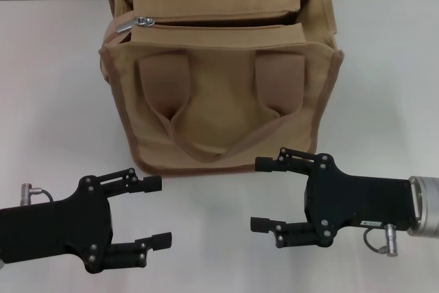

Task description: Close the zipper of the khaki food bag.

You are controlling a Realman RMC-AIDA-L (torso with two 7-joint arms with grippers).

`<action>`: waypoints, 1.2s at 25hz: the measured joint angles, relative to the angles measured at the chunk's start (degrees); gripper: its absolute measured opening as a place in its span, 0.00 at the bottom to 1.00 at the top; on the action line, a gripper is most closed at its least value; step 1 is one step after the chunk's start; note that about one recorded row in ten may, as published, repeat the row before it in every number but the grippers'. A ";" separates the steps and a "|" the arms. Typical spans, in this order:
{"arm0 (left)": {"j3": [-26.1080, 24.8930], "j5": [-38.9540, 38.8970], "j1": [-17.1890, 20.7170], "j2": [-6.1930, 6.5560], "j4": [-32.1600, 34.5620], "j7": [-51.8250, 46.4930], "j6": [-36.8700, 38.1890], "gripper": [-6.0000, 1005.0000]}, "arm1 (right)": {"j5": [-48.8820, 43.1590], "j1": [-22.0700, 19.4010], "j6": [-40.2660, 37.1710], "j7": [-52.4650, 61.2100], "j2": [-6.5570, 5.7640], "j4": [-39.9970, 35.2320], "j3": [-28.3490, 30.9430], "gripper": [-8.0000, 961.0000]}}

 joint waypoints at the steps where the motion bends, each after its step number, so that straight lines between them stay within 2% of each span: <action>1: 0.00 0.00 0.00 0.00 0.00 0.00 0.00 0.78 | 0.00 0.00 0.00 0.00 0.00 0.00 0.00 0.86; 13: -0.50 -0.32 -0.34 -0.13 -0.65 1.64 -0.32 0.76 | 1.22 0.92 1.01 -0.93 0.12 2.60 -0.03 0.86; 17: -1.44 -3.53 0.39 -0.15 -1.69 3.67 -0.74 0.75 | 1.29 0.88 1.14 -0.95 0.12 3.32 -0.03 0.86; 19: -4.05 -5.91 0.93 -0.16 -3.34 5.46 -2.16 0.75 | 1.29 0.80 1.26 -0.96 0.12 3.70 -0.04 0.86; 20: -8.61 -7.90 1.35 -0.15 -6.05 7.46 -4.55 0.75 | 1.54 0.66 1.75 -0.96 0.12 4.05 -0.03 0.86; 21: -8.61 -7.90 1.35 -0.15 -6.05 7.46 -4.55 0.75 | 1.54 0.66 1.75 -0.96 0.12 4.05 -0.03 0.86; 22: -14.62 -9.84 1.55 -0.19 -9.30 10.60 -8.38 0.75 | 1.80 0.62 2.05 -0.97 0.12 4.31 -0.03 0.86; 23: -14.62 -9.84 1.55 -0.19 -9.30 10.60 -8.38 0.75 | 2.16 0.61 2.35 -0.97 0.12 4.64 -0.04 0.86; 25: -22.28 -12.76 1.23 -0.25 -13.80 14.78 -13.92 0.74 | 2.62 0.53 2.66 -1.02 0.12 5.05 -0.03 0.86; 29: -26.13 -15.15 -0.36 -0.25 -16.23 15.45 -19.08 0.74 | 2.66 0.62 2.75 -1.08 0.12 5.44 -0.03 0.86; 30: -25.93 -15.17 -1.95 -0.24 -16.63 15.65 -21.94 0.73 | 2.67 0.77 2.84 -1.09 0.11 5.72 -0.07 0.86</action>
